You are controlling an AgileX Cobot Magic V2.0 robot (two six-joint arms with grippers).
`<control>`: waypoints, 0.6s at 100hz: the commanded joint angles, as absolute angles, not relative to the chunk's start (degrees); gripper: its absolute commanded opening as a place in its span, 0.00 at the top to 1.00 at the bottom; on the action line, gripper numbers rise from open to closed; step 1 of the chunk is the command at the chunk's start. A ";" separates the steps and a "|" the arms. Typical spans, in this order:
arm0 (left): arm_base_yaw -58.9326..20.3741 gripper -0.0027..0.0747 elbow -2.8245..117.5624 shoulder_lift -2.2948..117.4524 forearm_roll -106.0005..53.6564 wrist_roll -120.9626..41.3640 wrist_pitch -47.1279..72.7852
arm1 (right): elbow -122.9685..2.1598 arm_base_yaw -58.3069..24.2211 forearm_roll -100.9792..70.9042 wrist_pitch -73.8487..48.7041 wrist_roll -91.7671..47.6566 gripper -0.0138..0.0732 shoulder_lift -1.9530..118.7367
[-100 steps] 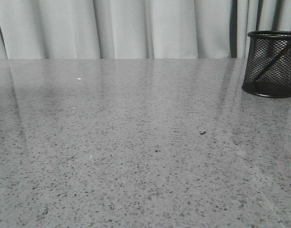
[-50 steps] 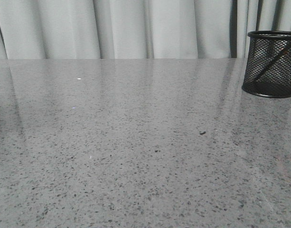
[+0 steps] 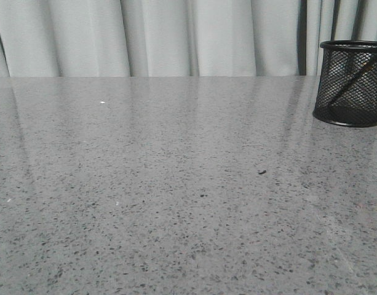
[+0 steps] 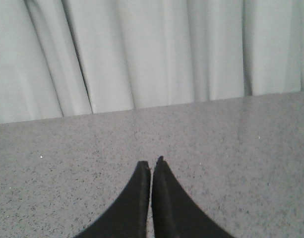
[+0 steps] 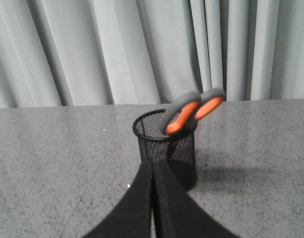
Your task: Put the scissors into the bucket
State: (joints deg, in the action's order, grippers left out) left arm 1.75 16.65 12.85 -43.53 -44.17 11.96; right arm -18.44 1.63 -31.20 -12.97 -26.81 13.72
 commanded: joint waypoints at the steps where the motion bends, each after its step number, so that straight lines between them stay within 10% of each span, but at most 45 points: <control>1: 1.77 0.99 17.05 10.17 -47.62 -44.17 6.01 | -17.90 1.60 -31.69 -8.28 -27.48 0.93 12.20; 60: 1.77 0.99 16.93 8.99 -48.54 -44.17 6.54 | -17.46 1.60 -31.69 -8.98 -27.48 0.93 11.59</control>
State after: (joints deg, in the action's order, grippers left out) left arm 1.75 15.48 8.36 -47.50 -44.17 9.87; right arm -15.92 1.63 -31.31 -12.97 -26.85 11.19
